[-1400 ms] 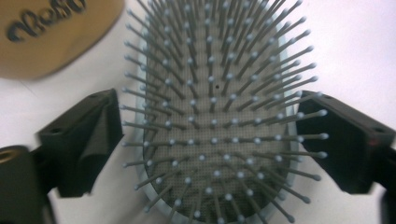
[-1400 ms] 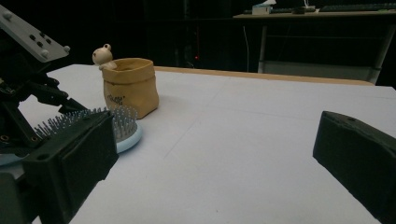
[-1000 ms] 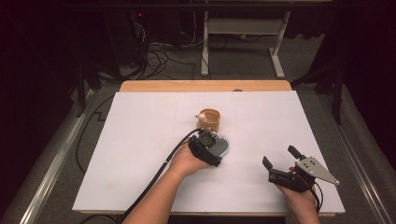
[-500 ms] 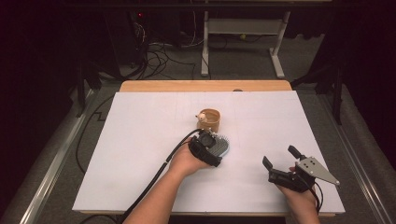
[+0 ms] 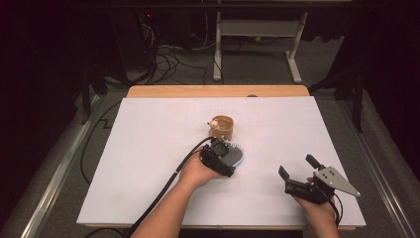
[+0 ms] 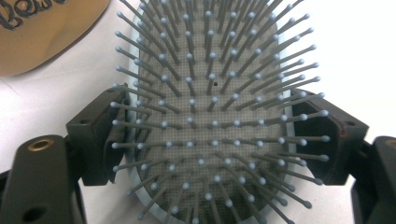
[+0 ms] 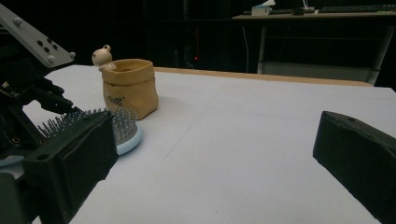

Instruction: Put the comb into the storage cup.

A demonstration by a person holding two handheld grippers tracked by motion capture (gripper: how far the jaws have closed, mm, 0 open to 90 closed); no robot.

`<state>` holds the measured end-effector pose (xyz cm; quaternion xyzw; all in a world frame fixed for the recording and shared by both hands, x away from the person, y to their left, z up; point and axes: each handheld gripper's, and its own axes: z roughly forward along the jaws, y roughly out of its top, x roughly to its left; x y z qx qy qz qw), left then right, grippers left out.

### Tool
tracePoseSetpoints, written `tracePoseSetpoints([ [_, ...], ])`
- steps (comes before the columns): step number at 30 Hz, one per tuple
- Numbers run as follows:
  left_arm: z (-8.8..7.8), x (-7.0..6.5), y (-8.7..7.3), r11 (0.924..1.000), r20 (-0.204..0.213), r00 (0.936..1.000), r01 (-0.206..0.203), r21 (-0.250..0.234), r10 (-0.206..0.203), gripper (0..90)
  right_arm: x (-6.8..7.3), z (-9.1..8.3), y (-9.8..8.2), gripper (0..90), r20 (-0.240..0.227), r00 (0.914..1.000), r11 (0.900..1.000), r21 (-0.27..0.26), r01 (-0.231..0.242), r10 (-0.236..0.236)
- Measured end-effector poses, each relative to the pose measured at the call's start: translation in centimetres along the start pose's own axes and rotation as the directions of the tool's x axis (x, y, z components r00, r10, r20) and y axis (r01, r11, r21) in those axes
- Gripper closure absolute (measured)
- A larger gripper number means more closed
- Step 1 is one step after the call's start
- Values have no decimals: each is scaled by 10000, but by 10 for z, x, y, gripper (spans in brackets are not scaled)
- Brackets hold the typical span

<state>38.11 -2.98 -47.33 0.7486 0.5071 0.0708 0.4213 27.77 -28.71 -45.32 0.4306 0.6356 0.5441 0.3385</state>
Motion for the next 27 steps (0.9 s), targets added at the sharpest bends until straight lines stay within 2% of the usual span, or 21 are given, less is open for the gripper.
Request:
tracePoseSetpoints([
  [11,-1,1,1,10000,-1,10000,15,76,-15,207,-1,0,0,4,29,10000,10000,-39,-35,35],
  [16,-4,1,2,10000,-15,10000,-8,-11,8,208,-1,0,0,4,47,10000,10000,-55,-10,10],
  [27,-17,2,8,9994,241,9996,145,-319,-137,209,-1,-1,0,4,61,10000,10000,-62,-35,36],
])
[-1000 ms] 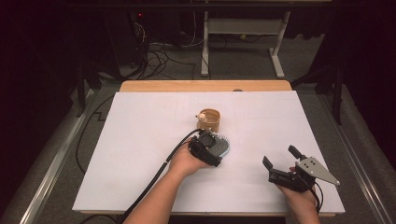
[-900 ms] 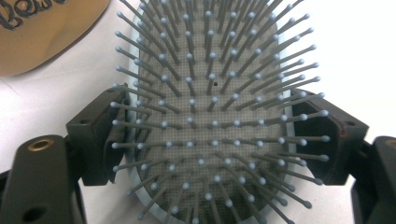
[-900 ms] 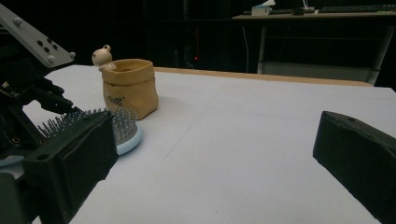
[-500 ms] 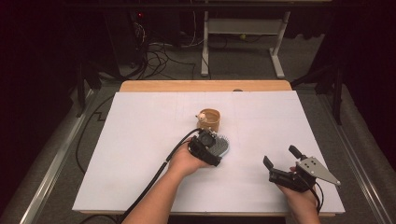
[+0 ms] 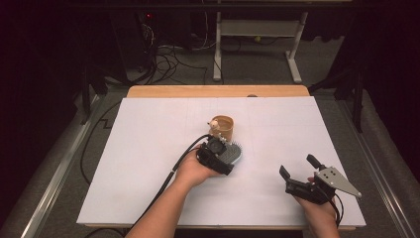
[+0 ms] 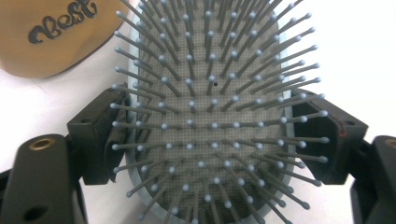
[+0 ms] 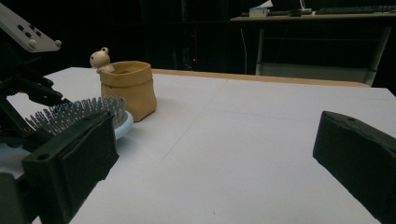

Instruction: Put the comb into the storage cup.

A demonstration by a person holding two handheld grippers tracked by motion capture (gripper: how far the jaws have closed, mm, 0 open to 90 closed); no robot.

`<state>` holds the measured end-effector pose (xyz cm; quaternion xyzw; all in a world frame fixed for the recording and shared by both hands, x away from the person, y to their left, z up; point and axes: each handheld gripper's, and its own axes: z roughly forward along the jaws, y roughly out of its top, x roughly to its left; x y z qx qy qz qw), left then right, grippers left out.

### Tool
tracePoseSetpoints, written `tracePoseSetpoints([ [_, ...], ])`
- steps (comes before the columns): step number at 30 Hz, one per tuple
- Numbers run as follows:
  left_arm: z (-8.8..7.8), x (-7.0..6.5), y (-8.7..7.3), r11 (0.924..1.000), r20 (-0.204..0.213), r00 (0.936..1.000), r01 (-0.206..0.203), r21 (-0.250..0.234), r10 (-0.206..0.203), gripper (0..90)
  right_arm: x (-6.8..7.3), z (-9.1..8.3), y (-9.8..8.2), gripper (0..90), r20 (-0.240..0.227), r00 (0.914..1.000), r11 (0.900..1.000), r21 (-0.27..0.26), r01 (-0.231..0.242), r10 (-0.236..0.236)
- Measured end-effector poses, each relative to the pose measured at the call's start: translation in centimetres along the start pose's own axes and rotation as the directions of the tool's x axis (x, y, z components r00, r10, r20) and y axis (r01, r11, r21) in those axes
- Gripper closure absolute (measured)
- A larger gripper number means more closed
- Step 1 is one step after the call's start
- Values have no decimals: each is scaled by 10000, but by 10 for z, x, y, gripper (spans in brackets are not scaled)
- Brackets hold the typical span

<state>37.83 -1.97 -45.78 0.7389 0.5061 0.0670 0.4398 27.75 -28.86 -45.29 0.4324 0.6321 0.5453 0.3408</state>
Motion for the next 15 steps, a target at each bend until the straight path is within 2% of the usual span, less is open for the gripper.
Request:
tracePoseSetpoints([
  [7,-7,2,0,9998,152,9998,161,-135,-159,209,0,0,0,3,2,10000,10000,-6,-7,7],
  [10,-11,4,-2,9997,173,9998,93,-226,-89,209,0,0,0,4,9,10000,10000,-4,-12,12],
  [15,-20,9,-4,9985,258,9996,146,-523,-133,208,1,0,0,4,23,10000,10000,-7,3,-3],
])
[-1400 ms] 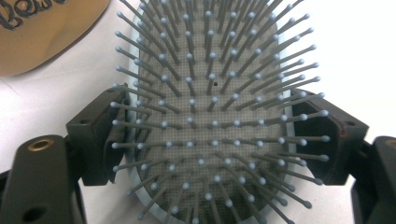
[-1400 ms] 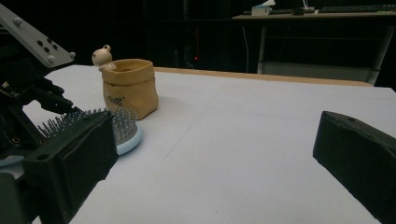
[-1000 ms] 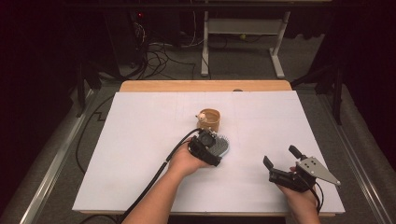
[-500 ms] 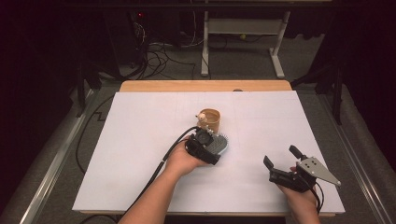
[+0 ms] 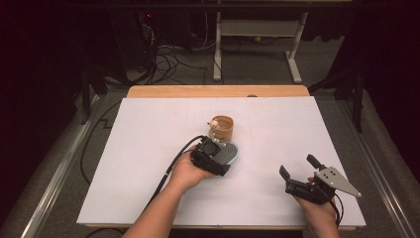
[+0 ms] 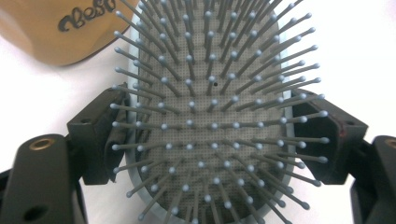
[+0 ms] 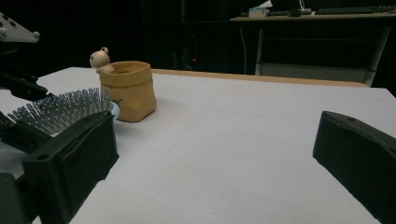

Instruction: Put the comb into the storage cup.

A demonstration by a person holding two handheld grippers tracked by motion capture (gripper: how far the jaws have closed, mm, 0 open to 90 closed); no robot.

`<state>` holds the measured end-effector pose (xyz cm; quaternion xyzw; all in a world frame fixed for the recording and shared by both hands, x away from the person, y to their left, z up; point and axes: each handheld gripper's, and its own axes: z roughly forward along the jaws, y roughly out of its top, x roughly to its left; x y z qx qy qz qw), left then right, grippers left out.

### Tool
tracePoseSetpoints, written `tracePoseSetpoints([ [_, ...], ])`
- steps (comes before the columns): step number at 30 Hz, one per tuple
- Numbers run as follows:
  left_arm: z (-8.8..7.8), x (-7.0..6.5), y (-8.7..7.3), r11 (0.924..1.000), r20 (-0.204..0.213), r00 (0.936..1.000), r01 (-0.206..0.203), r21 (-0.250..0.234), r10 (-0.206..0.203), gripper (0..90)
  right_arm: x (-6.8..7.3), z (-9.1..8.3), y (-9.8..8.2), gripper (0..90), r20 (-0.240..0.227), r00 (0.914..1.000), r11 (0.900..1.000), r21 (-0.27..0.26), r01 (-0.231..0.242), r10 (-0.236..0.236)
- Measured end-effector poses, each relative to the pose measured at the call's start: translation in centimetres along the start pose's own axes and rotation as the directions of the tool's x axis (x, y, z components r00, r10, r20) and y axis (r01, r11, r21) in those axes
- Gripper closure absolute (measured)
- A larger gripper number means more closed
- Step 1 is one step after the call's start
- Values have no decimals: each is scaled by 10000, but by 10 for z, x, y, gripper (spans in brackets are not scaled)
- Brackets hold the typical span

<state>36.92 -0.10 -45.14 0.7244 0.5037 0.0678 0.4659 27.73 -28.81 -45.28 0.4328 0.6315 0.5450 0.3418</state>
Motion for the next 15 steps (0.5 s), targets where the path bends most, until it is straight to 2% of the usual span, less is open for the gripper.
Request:
tracePoseSetpoints([
  [4,-10,4,-1,9997,143,9998,114,-214,-111,208,0,0,0,4,12,10000,10000,-1,4,-4],
  [15,-44,20,-10,9969,140,9999,65,-787,-54,208,1,0,0,4,19,10000,10000,23,15,-15],
])
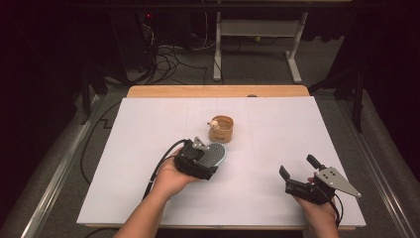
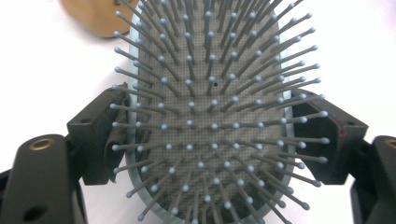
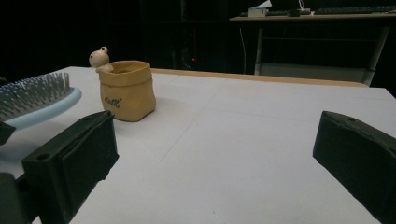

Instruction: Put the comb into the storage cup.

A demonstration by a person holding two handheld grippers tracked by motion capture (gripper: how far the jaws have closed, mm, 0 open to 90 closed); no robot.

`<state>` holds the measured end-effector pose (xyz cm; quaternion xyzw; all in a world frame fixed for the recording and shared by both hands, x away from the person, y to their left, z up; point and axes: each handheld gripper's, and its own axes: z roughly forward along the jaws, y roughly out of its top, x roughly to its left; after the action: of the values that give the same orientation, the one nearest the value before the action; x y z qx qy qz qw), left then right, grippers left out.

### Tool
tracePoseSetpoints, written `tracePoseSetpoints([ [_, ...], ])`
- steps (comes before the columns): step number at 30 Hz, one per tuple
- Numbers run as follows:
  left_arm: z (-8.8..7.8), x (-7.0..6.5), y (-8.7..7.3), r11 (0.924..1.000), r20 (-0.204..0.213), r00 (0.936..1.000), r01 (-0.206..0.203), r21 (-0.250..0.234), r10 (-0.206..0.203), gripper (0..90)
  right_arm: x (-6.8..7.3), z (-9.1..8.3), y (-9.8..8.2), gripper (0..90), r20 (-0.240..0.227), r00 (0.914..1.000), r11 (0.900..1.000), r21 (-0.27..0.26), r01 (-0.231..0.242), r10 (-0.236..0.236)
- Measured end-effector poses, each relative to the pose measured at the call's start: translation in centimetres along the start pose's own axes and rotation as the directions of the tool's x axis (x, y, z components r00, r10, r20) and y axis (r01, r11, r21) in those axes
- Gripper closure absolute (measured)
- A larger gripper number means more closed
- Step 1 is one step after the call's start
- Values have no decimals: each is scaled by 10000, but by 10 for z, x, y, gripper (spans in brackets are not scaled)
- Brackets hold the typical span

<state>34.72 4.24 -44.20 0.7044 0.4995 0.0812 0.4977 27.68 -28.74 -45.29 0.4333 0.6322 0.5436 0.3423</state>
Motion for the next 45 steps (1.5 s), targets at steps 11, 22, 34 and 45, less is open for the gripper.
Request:
tracePoseSetpoints([
  [11,-37,22,-9,9944,40,9984,570,-886,-568,208,-2,-1,0,4,80,9999,10000,-66,-69,70],
  [22,-60,38,-17,9809,384,9941,1064,-1630,-1015,207,-1,-2,1,4,57,10000,9999,-110,-29,30],
  [34,-67,47,-20,9733,149,9945,1048,-2042,-1039,207,1,-2,2,3,67,10000,9999,-118,57,-56],
  [45,-68,46,-20,9685,217,9954,962,-2295,-938,207,1,-2,2,4,21,10000,9999,-114,71,-71],
])
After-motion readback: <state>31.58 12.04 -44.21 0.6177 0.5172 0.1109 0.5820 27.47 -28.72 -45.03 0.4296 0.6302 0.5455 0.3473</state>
